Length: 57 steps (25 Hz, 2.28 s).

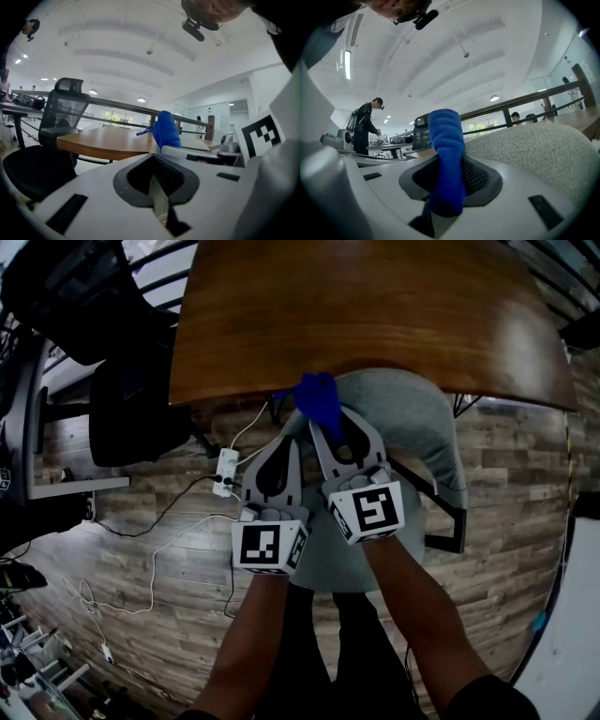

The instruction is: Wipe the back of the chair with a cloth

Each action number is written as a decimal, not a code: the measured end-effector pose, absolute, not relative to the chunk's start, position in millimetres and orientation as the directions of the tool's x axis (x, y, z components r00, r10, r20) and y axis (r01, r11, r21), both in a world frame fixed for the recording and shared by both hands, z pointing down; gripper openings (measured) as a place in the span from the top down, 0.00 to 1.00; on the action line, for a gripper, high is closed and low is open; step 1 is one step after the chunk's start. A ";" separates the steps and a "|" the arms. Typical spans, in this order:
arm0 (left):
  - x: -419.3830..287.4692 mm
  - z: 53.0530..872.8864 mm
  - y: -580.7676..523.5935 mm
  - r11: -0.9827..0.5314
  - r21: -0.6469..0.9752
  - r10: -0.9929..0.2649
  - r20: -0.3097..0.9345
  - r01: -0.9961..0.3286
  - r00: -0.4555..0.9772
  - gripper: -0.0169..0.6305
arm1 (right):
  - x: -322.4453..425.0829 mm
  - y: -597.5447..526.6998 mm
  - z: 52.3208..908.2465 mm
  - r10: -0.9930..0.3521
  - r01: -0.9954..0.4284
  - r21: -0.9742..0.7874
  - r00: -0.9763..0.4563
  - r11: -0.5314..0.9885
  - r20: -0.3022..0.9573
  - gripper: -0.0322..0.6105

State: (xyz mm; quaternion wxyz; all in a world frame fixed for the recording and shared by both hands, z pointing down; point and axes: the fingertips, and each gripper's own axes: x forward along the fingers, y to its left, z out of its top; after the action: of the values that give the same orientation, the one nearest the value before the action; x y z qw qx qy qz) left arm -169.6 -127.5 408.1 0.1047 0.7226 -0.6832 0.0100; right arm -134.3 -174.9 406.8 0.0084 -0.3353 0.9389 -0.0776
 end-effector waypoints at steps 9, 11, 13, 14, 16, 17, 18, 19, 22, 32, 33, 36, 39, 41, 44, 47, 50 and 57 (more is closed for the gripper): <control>-161.9 408.6 -139.3 -0.056 0.132 -0.985 0.155 -0.990 0.076 0.97 | -127.6 -183.1 408.4 -0.640 -0.637 -0.155 -0.767 0.755 0.042 0.76; -159.1 409.5 -140.0 -0.056 0.141 -0.984 0.158 -0.988 0.078 0.97 | -126.0 -182.9 408.8 -0.640 -0.639 -0.159 -0.767 0.753 0.049 0.76; -155.7 410.4 -141.7 -0.055 0.146 -0.984 0.157 -0.988 0.078 0.97 | -124.7 -183.3 408.7 -0.640 -0.639 -0.156 -0.767 0.753 0.056 0.76; -153.6 410.1 -143.3 -0.057 0.146 -0.985 0.155 -0.988 0.080 0.97 | -123.2 -184.7 408.6 -0.642 -0.641 -0.155 -0.765 0.751 0.054 0.76; -149.2 408.7 -146.6 -0.065 0.146 -0.985 0.151 -0.987 0.087 0.97 | -118.7 -188.5 407.5 -0.649 -0.647 -0.154 -0.759 0.746 0.048 0.76; -147.4 408.5 -147.8 -0.068 0.143 -0.984 0.151 -0.987 0.090 0.97 | -115.8 -190.2 407.5 -0.654 -0.652 -0.155 -0.755 0.742 0.046 0.76; -145.9 409.1 -148.6 -0.071 0.139 -0.984 0.153 -0.988 0.092 0.97 | -112.6 -191.9 407.6 -0.660 -0.658 -0.156 -0.750 0.737 0.045 0.76; -144.4 410.3 -149.4 -0.074 0.134 -0.983 0.156 -0.988 0.094 0.97 | -108.9 -193.7 407.9 -0.668 -0.665 -0.160 -0.743 0.729 0.044 0.76; -137.9 413.2 -152.6 -0.084 0.123 -0.981 0.165 -0.989 0.103 0.97 | -96.0 -200.1 410.0 -0.691 -0.688 -0.170 -0.721 0.706 0.051 0.76; -99.3 408.5 -168.2 -0.148 0.107 -0.974 0.154 -0.983 0.164 0.97 | -60.0 -217.2 407.9 -0.728 -0.725 -0.168 -0.683 0.668 0.049 0.76; -95.1 407.9 -169.8 -0.154 0.107 -0.974 0.153 -0.982 0.169 0.97 | -56.6 -218.1 407.9 -0.730 -0.726 -0.169 -0.682 0.667 0.047 0.76; -85.2 408.6 -174.4 -0.163 0.106 -0.972 0.152 -0.981 0.178 0.97 | -43.7 -222.2 408.5 -0.745 -0.740 -0.174 -0.666 0.650 0.047 0.76; -80.6 409.6 -177.2 -0.157 0.105 -0.973 0.152 -0.982 0.172 0.97 | -28.4 -226.7 411.3 -0.768 -0.761 -0.189 -0.638 0.621 0.047 0.76; -74.6 410.2 -177.4 -0.156 0.107 -0.973 0.153 -0.982 0.172 0.97 | -17.2 -227.7 413.7 -0.779 -0.770 -0.201 -0.625 0.606 0.048 0.76; -62.7 412.6 -179.1 -0.168 0.106 -0.970 0.157 -0.980 0.183 0.97 | -0.6 -230.0 416.6 -0.791 -0.777 -0.229 -0.610 0.586 0.046 0.76; -54.0 415.9 -178.3 -0.170 0.105 -0.968 0.168 -0.980 0.186 0.97 | 14.2 -231.5 421.1 -0.803 -0.787 -0.246 -0.593 0.565 0.054 0.76; -47.9 409.0 -172.2 -0.160 0.112 -0.972 0.155 -0.981 0.176 0.97 | 29.2 -230.2 425.1 -0.816 -0.804 -0.246 -0.573 0.542 0.073 0.76; -43.5 405.9 -165.9 -0.165 0.109 -0.972 0.151 -0.980 0.180 0.97 | 44.9 -233.0 427.2 -0.845 -0.833 -0.245 -0.528 0.496 0.084 0.76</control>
State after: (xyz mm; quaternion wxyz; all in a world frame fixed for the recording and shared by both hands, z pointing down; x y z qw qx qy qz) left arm -43.5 -165.9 405.9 0.0907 0.7628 -0.6398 0.0230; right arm 44.9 -233.0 427.2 0.0236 -0.4853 0.8646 -0.1285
